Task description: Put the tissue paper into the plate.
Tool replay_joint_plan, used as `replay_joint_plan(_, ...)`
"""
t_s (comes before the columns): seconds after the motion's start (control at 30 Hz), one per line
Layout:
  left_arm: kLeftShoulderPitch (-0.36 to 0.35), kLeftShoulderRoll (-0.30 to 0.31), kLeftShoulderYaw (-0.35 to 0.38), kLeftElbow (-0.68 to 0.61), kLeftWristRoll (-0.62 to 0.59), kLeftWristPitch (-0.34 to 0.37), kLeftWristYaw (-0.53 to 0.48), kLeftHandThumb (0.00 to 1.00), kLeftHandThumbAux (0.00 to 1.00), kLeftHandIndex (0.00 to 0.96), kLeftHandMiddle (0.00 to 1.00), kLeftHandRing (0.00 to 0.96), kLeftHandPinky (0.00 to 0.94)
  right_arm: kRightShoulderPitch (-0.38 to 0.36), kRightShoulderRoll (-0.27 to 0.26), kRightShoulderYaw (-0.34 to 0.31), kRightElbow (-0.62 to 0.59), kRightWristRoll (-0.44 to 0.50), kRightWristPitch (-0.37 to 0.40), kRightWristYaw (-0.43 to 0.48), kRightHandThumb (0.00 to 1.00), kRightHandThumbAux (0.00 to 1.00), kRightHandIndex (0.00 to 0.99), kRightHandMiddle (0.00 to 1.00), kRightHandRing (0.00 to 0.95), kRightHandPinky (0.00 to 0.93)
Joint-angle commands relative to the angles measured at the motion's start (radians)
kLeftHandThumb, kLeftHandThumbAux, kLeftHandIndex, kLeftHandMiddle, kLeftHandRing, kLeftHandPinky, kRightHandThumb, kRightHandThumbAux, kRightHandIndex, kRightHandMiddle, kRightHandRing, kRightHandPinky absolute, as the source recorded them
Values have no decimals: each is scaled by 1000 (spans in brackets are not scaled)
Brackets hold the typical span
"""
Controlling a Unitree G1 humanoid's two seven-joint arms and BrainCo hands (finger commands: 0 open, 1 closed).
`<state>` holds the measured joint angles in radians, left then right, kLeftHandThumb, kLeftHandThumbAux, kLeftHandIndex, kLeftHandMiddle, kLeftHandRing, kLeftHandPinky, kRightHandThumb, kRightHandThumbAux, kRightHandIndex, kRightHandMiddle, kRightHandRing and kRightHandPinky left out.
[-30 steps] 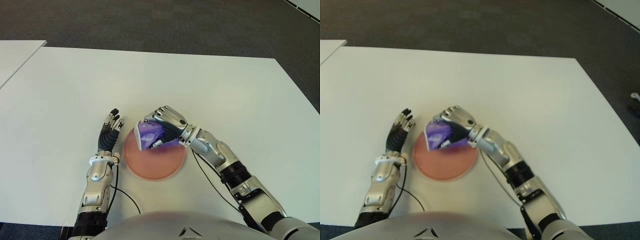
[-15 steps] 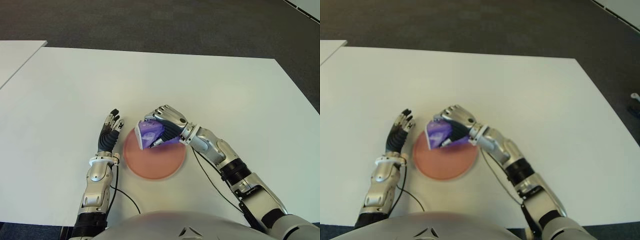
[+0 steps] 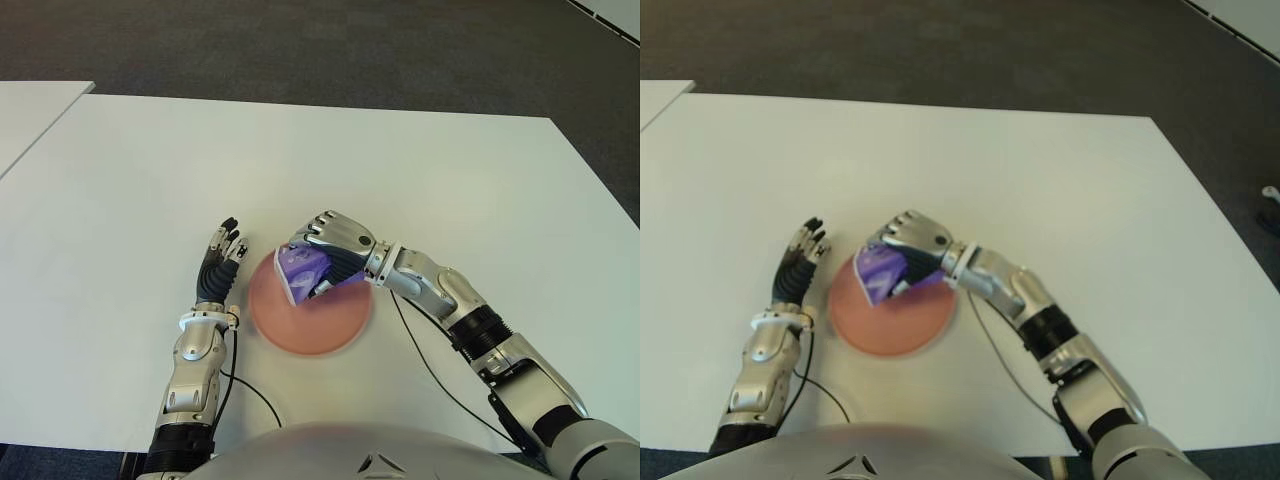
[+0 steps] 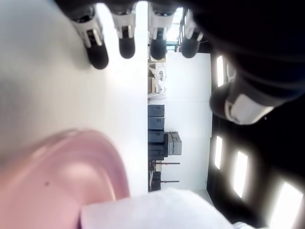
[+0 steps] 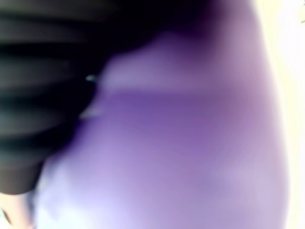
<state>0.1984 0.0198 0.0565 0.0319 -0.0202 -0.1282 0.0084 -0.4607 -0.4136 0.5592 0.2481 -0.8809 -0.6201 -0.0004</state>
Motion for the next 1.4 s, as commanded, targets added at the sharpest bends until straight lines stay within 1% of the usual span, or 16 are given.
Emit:
replay_joint_plan(0.03,3,-4,-1,17,5,22,6,0,472,0,0,0,0,2,-51,49,17,-37,-30,72,369,674,227,305,279,240)
replay_joint_plan(0.13,2,-4,0,17,6,23,7,0,474,0,0,0,0,2,-64,76,26,-51,-40,94,261,699,141,198,175,141)
replay_joint_plan(0.17,1,-4,0,18,6,23,7,0,475,0,0,0,0,6,-65,88,36,-64,-40,92,247,703,130,185,162,127)
replay_joint_plan(0.2,1,-3,0,18,7,23,7,0,475,0,0,0,0,8,-66,97,43,-73,-40,91,218,714,105,156,131,88)
replay_joint_plan(0.27,1,-4,0,17,10,25,10,0,476,0,0,0,0,7,-66,121,65,-97,-38,91,174,728,65,104,77,40)
replay_joint_plan(0.33,1,-4,0,15,12,27,13,0,476,0,0,0,0,2,-67,137,79,-107,-38,93,143,733,38,63,41,20)
replay_joint_plan(0.43,1,-5,-1,12,14,31,15,0,476,0,0,0,0,-5,-72,145,80,-99,-37,109,114,726,12,21,13,6)
replay_joint_plan(0.53,-1,-3,1,10,13,37,14,0,477,0,0,0,0,-9,-74,153,79,-89,-30,123,92,711,4,7,4,2)
replay_joint_plan(0.57,0,-2,0,7,13,41,13,0,477,0,0,0,0,0,-80,152,60,-83,-16,147,88,702,3,5,3,1)
replay_joint_plan(0.6,0,-2,0,4,13,45,12,0,482,0,0,0,0,8,-85,151,45,-78,-5,165,86,645,2,3,2,0)
replay_joint_plan(0.7,0,-2,-2,0,14,51,12,0,489,0,0,0,0,20,-90,151,19,-70,20,204,89,555,0,1,0,0)
replay_joint_plan(0.73,0,-2,-2,-1,15,52,12,0,490,0,0,0,0,23,-91,151,13,-67,26,215,99,502,0,0,0,0)
replay_joint_plan(0.93,1,-1,-3,-9,26,60,16,0,487,0,0,0,0,39,-95,152,-19,-53,47,261,129,340,0,0,0,0)
replay_joint_plan(1.13,2,-3,-1,-10,35,64,20,0,484,0,0,0,0,49,-98,159,-44,-69,65,279,139,241,0,0,0,0)
replay_joint_plan(1.23,2,-4,0,-10,36,62,21,0,484,0,0,0,0,51,-100,163,-52,-75,70,283,142,216,0,0,0,0)
replay_joint_plan(1.4,4,-5,-1,-9,37,56,21,0,486,0,0,0,0,55,-104,170,-63,-84,79,278,145,202,0,0,0,0)
